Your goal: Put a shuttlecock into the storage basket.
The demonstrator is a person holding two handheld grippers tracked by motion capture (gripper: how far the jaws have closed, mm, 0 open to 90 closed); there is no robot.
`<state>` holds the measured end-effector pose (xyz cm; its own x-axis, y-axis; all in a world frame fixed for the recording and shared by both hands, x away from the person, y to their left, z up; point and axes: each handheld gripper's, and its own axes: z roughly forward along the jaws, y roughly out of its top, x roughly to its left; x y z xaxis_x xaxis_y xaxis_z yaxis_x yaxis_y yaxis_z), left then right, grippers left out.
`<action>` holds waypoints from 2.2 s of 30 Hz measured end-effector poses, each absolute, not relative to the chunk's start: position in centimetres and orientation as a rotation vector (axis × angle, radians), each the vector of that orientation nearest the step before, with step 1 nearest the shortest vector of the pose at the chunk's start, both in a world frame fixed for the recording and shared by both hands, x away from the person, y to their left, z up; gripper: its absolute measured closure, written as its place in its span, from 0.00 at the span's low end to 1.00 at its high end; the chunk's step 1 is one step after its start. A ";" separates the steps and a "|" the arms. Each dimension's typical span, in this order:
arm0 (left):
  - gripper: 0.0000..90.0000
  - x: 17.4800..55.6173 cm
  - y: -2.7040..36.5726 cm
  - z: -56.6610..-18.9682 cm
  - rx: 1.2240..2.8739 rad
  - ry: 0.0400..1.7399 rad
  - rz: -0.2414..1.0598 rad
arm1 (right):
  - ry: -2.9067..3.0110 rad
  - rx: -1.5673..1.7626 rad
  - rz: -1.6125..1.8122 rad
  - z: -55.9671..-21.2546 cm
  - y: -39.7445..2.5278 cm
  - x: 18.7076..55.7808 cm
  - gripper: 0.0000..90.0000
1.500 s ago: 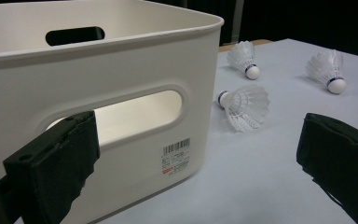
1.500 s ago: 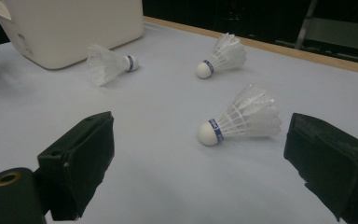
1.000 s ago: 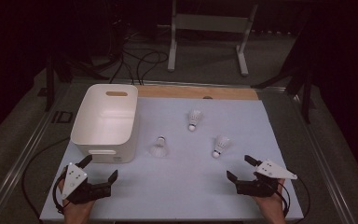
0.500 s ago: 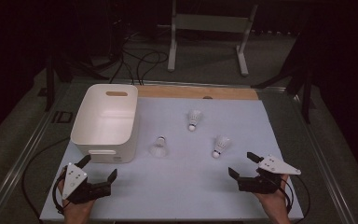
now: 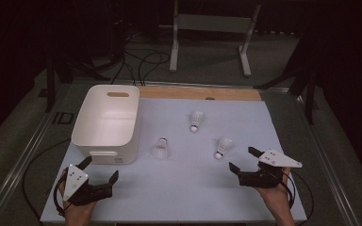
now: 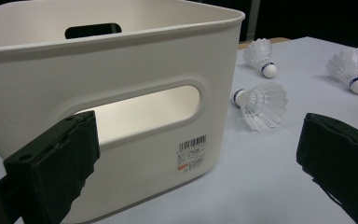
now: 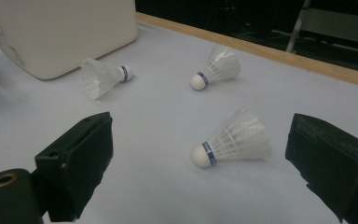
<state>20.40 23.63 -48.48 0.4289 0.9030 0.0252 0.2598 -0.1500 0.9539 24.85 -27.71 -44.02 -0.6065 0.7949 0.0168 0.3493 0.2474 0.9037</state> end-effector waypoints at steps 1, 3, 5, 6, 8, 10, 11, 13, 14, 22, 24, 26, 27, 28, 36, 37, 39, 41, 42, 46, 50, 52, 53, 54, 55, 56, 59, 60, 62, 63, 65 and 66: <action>0.00 20.4 23.6 -48.5 1.660 1.029 0.788 | 2.078 1.044 1.324 -43.9 -27.7 24.9 0.08; 0.00 20.4 23.6 -48.5 1.662 1.029 0.788 | 2.081 1.045 1.321 -43.8 -27.5 25.1 0.08; 0.00 20.4 23.6 -48.5 1.661 1.030 0.790 | 2.088 1.042 1.312 -43.7 -27.4 25.4 0.08; 0.00 20.4 23.6 -48.5 1.661 1.031 0.790 | 2.088 1.051 1.309 -43.7 -27.3 25.5 0.08; 0.00 20.4 23.6 -48.5 1.659 1.033 0.789 | 2.089 1.053 1.307 -43.6 -27.2 25.7 0.08; 0.00 20.4 23.6 -48.5 1.658 1.034 0.788 | 2.097 1.050 1.299 -43.5 -27.1 25.9 0.08; 0.00 20.4 23.6 -48.5 1.658 1.034 0.789 | 2.100 1.046 1.294 -43.5 -27.1 26.0 0.08; 0.00 20.4 23.6 -48.5 1.659 1.033 0.790 | 2.100 1.046 1.290 -43.4 -26.9 26.3 0.08; 0.00 20.4 23.6 -48.5 1.659 1.032 0.789 | 2.104 1.044 1.289 -43.3 -26.9 26.3 0.08; 0.00 20.4 23.7 -48.5 1.659 1.034 0.791 | 2.118 1.042 1.279 -42.9 -26.5 27.2 0.09; 0.00 20.4 23.7 -48.5 1.659 1.034 0.792 | 2.120 1.049 1.274 -42.8 -26.4 27.5 0.08; 0.00 20.4 23.7 -48.5 1.659 1.034 0.791 | 2.118 1.050 1.271 -42.8 -26.4 27.6 0.08; 0.00 20.4 23.7 -48.5 1.659 1.035 0.792 | 2.121 1.046 1.272 -42.7 -26.4 27.7 0.08; 0.00 20.4 23.7 -48.5 1.659 1.035 0.791 | 2.123 1.053 1.266 -42.6 -26.4 27.9 0.08; 0.00 20.5 23.6 -48.5 1.669 1.034 0.792 | 2.120 1.054 1.249 -42.0 -26.4 28.9 0.08; 0.00 20.5 23.7 -48.5 1.668 1.033 0.793 | 2.125 1.048 1.242 -41.9 -26.4 29.0 0.08; 0.00 20.5 23.7 -48.5 1.664 1.034 0.793 | 2.126 1.045 1.230 -41.8 -26.3 29.3 0.08; 0.00 20.5 23.7 -48.5 1.664 1.036 0.793 | 2.127 1.046 1.231 -41.7 -26.3 29.5 0.08; 0.00 20.5 23.7 -48.5 1.664 1.036 0.793 | 2.130 1.041 1.229 -41.7 -26.3 29.7 0.08; 0.00 20.5 23.8 -48.5 1.662 1.039 0.795 | 2.145 1.048 1.207 -41.8 -26.1 30.3 0.08; 0.00 20.5 23.8 -48.5 1.665 1.043 0.796 | 2.149 1.051 1.199 -41.9 -26.1 30.5 0.08; 0.00 20.5 23.8 -48.5 1.665 1.042 0.796 | 2.149 1.051 1.199 -41.9 -26.1 30.5 0.08; 0.00 20.5 23.8 -48.5 1.666 1.043 0.795 | 2.151 1.068 1.200 -41.9 -26.1 31.0 0.08; 0.00 20.5 23.8 -48.5 1.666 1.043 0.795 | 2.151 1.068 1.200 -41.9 -26.1 31.0 0.08; 0.00 20.5 23.8 -48.5 1.670 1.043 0.795 | 2.154 1.069 1.197 -41.9 -26.1 31.1 0.08; 0.00 20.5 23.8 -48.5 1.670 1.044 0.795 | 2.159 1.072 1.196 -42.0 -26.0 31.4 0.08; 0.00 20.5 23.8 -48.5 1.672 1.044 0.797 | 2.182 1.060 1.176 -42.1 -25.7 31.9 0.09; 0.00 20.5 23.8 -48.5 1.672 1.044 0.797 | 2.188 1.055 1.169 -42.1 -25.6 32.0 0.09; 0.00 20.5 23.8 -48.5 1.670 1.044 0.796 | 2.194 1.061 1.163 -42.1 -25.5 32.1 0.09; 0.00 20.5 23.8 -48.5 1.667 1.044 0.795 | 2.200 1.054 1.156 -42.2 -25.5 32.3 0.09; 0.00 20.5 23.8 -48.5 1.672 1.045 0.795 | 2.208 1.059 1.143 -42.2 -25.4 32.6 0.09; 0.00 20.5 23.8 -48.5 1.672 1.045 0.795 | 2.208 1.059 1.143 -42.2 -25.4 32.6 0.09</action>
<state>20.52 23.78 -48.53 0.4179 0.9080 0.0313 0.2724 -0.1581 0.9491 32.63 -25.36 -42.15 -0.6126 0.7898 -0.0315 0.4299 0.3664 0.8252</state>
